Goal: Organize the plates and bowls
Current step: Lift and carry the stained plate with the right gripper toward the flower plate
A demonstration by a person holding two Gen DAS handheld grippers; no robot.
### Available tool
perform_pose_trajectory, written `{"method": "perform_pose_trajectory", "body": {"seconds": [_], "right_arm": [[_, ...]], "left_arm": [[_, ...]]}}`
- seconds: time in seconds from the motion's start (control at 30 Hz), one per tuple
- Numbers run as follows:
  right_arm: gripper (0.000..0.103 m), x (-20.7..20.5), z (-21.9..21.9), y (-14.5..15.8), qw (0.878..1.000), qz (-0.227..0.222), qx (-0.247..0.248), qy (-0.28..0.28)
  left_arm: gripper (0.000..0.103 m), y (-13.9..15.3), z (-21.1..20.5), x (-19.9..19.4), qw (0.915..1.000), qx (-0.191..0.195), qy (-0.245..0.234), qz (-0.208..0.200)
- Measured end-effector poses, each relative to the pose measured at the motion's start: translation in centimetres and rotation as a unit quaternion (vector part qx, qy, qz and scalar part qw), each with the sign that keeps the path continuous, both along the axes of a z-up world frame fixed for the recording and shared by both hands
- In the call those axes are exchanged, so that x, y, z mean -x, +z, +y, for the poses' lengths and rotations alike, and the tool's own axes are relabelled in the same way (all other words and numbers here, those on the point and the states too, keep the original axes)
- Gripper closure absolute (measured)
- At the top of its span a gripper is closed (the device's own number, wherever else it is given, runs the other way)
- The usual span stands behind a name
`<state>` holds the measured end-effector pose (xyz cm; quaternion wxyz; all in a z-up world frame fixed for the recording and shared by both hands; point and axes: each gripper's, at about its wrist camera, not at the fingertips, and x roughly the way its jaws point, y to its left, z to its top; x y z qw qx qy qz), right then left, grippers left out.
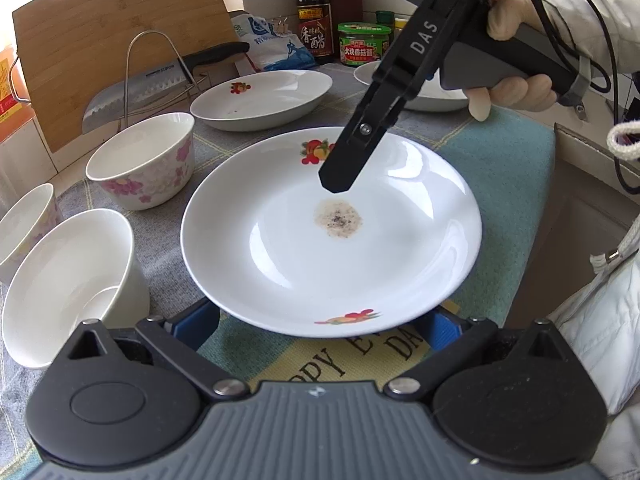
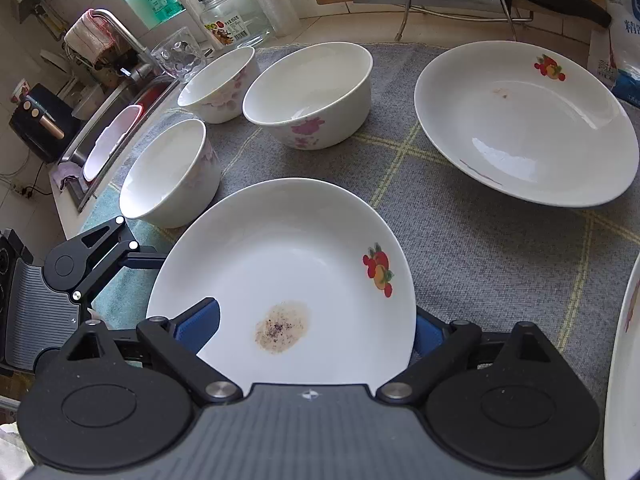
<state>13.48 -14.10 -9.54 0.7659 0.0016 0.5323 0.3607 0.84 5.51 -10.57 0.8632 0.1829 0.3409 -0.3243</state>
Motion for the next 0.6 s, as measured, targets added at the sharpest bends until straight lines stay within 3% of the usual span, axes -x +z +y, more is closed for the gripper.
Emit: {"method": "perform_pose_trajectory", "body": {"seconds": [0.6], "right_arm": [[0.004, -0.68, -0.39, -0.25, 0.999, 0.031, -0.02, -0.006]], "left_arm": [[0.002, 0.03, -0.05, -0.21, 0.9998, 0.003, -0.018, 0.001]]}}
